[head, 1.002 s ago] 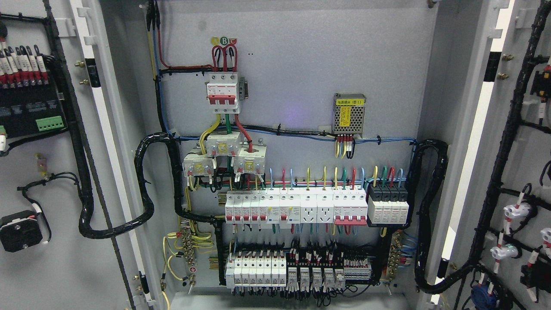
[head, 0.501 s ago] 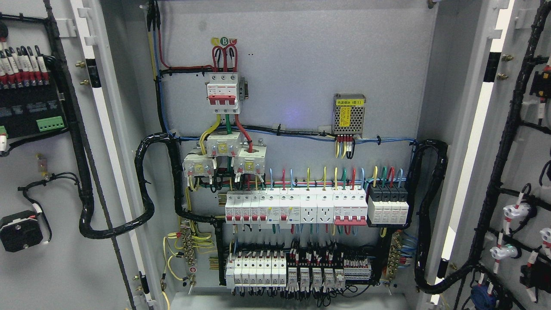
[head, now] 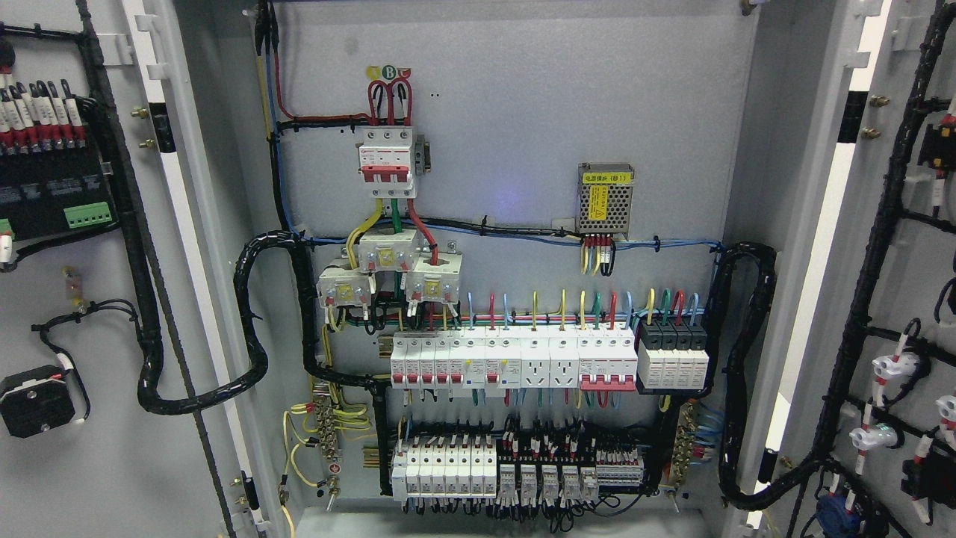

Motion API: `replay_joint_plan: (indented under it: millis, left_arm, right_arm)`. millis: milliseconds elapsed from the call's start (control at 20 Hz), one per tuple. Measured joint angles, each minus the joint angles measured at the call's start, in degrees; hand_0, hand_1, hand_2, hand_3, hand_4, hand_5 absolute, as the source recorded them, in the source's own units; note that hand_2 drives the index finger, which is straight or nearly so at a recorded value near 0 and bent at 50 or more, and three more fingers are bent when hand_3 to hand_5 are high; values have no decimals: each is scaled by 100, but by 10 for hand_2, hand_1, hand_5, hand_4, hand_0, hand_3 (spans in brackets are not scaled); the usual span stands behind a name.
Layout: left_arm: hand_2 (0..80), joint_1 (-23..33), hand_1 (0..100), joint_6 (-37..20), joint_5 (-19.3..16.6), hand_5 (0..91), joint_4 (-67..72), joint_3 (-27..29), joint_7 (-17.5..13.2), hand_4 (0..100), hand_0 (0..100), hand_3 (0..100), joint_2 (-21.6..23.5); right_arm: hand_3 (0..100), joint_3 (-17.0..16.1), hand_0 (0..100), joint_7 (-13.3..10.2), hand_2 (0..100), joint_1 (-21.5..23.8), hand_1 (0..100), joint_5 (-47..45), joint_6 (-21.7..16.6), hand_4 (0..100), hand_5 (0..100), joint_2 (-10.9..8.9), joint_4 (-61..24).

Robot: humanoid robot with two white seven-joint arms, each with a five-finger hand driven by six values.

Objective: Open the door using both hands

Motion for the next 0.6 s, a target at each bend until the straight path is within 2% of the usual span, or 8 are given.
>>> replay_joint_plan:
  millis: [351, 601]
  left_arm:
    - [0, -305, 0, 0, -73, 0, 1397, -309, -12, 32, 0, 0, -518]
    - [0, -752, 0, 0, -81, 0, 2531, -411, -32, 31, 0, 0, -887]
  right_arm:
    - [0, 377, 0, 24, 0, 169, 0, 119, -12, 0, 0, 349, 1102]
    - [0, 508, 0, 34, 0, -98, 0, 161, -11, 0, 0, 728, 2231]
